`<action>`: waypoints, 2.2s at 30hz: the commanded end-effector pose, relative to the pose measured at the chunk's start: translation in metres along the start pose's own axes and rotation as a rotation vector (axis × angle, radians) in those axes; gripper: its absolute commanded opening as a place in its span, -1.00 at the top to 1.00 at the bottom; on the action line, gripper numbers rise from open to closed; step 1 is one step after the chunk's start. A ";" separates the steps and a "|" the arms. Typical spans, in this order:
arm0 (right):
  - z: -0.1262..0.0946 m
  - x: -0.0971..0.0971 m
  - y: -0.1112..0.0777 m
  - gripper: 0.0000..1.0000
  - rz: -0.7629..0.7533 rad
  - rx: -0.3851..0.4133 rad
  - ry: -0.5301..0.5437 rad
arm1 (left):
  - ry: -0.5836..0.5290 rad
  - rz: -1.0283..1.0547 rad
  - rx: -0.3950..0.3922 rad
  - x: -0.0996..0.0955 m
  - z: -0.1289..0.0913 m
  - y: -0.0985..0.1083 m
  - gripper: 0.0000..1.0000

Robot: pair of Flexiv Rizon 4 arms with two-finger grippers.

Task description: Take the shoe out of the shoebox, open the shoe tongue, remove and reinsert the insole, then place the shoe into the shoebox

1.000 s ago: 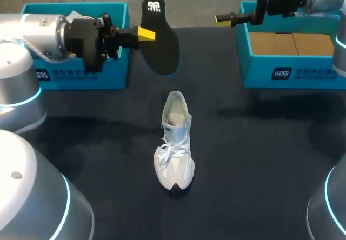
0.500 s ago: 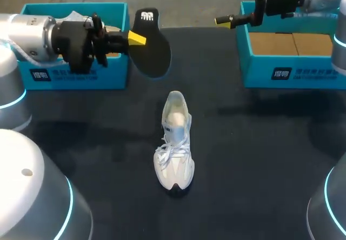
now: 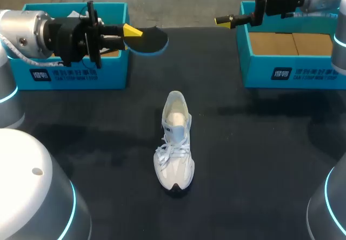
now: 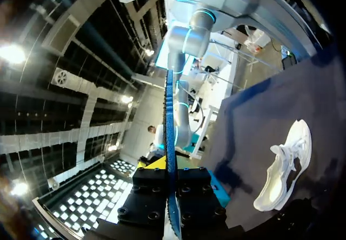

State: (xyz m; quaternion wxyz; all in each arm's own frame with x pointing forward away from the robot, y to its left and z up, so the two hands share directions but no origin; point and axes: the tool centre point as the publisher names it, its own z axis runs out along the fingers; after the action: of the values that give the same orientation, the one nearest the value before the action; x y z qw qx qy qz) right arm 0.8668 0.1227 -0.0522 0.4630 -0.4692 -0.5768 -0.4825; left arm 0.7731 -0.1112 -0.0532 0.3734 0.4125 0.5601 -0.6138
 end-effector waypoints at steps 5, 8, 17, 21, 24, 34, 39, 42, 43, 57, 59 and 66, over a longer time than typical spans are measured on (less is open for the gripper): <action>0.000 0.000 0.001 -1.00 0.001 0.002 -0.003 | -0.017 -0.062 0.028 0.003 0.004 0.000 1.00; 0.000 0.000 0.001 -1.00 0.001 0.002 -0.003 | -0.066 -0.164 0.048 0.002 0.003 0.002 1.00; 0.000 0.000 0.001 -1.00 0.001 0.002 -0.003 | -0.101 -0.395 0.020 0.009 -0.002 0.006 1.00; 0.000 0.000 0.001 -1.00 0.001 0.002 -0.003 | -0.211 -0.565 0.006 0.013 -0.006 0.010 1.00; 0.000 0.000 0.001 -1.00 0.001 0.002 -0.003 | -0.254 -0.675 -0.018 0.018 -0.010 0.015 1.00; 0.000 0.000 0.001 -1.00 0.001 0.002 -0.003 | -0.228 -0.664 0.050 0.006 -0.012 0.012 1.00; 0.000 0.000 0.001 -1.00 0.001 0.002 -0.003 | -0.228 -0.664 0.050 0.006 -0.012 0.012 1.00; 0.000 0.000 0.001 -1.00 0.001 0.002 -0.003 | -0.228 -0.664 0.050 0.006 -0.012 0.012 1.00; 0.000 0.000 0.001 -1.00 0.001 0.002 -0.003 | -0.228 -0.664 0.050 0.006 -0.012 0.012 1.00; 0.000 0.000 0.001 -1.00 0.001 0.002 -0.003 | -0.294 -1.165 -0.069 0.013 -0.010 0.007 1.00; 0.000 0.000 0.001 -1.00 0.001 0.002 -0.003 | -0.307 -1.229 -0.083 0.011 -0.009 0.007 1.00; 0.000 0.000 0.001 -1.00 0.001 0.002 -0.003 | -0.346 -1.488 -0.141 -0.009 -0.011 0.007 1.00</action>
State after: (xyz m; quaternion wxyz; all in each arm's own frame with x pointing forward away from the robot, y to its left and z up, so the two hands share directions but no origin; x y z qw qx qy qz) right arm 0.8669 0.1228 -0.0522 0.4631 -0.4690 -0.5768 -0.4826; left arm 0.7886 -0.1010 -0.0597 0.0567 -0.0579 0.6374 -0.7663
